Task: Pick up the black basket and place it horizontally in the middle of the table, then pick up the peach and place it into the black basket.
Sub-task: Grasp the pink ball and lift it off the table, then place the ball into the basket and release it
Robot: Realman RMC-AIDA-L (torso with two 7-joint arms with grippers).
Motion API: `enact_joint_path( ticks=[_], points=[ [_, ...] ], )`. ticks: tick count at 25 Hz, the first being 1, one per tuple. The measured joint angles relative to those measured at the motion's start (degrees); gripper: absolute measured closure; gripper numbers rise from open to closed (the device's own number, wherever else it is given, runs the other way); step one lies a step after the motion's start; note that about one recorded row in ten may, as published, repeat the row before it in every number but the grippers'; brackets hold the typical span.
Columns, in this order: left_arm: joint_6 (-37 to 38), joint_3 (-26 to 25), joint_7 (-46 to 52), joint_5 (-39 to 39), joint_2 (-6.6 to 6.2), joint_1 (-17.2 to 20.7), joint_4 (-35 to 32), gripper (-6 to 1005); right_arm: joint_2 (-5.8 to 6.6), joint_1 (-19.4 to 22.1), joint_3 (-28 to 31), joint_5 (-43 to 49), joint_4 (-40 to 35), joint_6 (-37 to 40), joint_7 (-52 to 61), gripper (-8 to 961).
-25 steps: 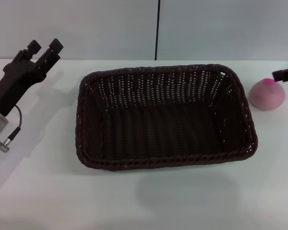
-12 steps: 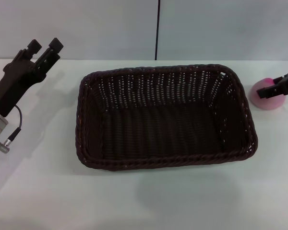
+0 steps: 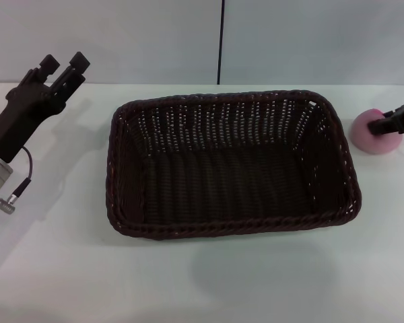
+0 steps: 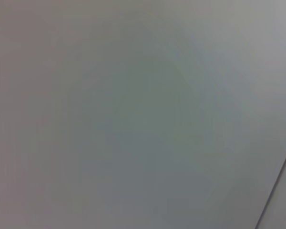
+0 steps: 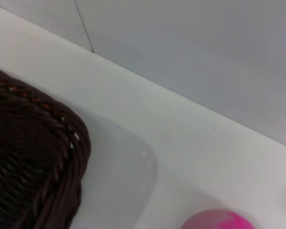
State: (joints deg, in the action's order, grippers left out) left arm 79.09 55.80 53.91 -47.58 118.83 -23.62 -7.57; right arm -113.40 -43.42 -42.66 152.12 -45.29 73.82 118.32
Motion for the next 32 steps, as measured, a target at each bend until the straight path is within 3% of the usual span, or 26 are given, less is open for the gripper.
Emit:
enact_joint_path(
  ticks=[10, 16, 17, 19, 21, 23, 28, 32],
  points=[
    [-0.3, 0.0, -0.1, 0.1, 0.00, -0.4, 0.0, 203, -0.10, 1.5, 4.4, -4.2, -3.9, 0.7, 0.2, 762],
    [-0.3, 0.0, 0.0, 0.2, 0.00, -0.4, 0.0, 204, -0.71, 7.0, 4.6, -26.0, -13.0, 5.6, -0.5, 837],
    [-0.3, 0.0, 0.0, 0.2, 0.00, -0.4, 0.0, 204, -1.14, 8.2, 4.6, -33.3, -15.2, 8.7, -1.6, 846],
    [-0.3, 0.0, 0.0, 0.2, 0.00, -0.4, 0.0, 204, -1.35, 8.3, 4.5, -38.3, -16.1, 12.8, -2.9, 867],
    [-0.3, -0.2, -0.2, 0.2, -0.01, -0.3, 0.0, 204, -1.42, 8.0, 4.2, -39.7, -16.2, 14.7, -3.2, 888],
    [-0.1, -0.6, -0.2, 0.3, -0.02, -0.1, 0.0, 204, -1.46, 5.7, -0.8, -39.8, -15.6, 19.2, -3.3, 907],
    [-0.1, -1.1, -0.3, 0.3, -0.07, 0.0, 0.0, 204, -1.48, 4.2, -6.8, -36.4, -15.0, 19.2, -3.2, 910],
    [-0.2, -1.2, -0.3, 0.3, -0.03, 0.1, 0.1, 204, -2.51, 1.5, -9.3, -32.0, -12.5, 19.2, -3.0, 889]
  ],
)
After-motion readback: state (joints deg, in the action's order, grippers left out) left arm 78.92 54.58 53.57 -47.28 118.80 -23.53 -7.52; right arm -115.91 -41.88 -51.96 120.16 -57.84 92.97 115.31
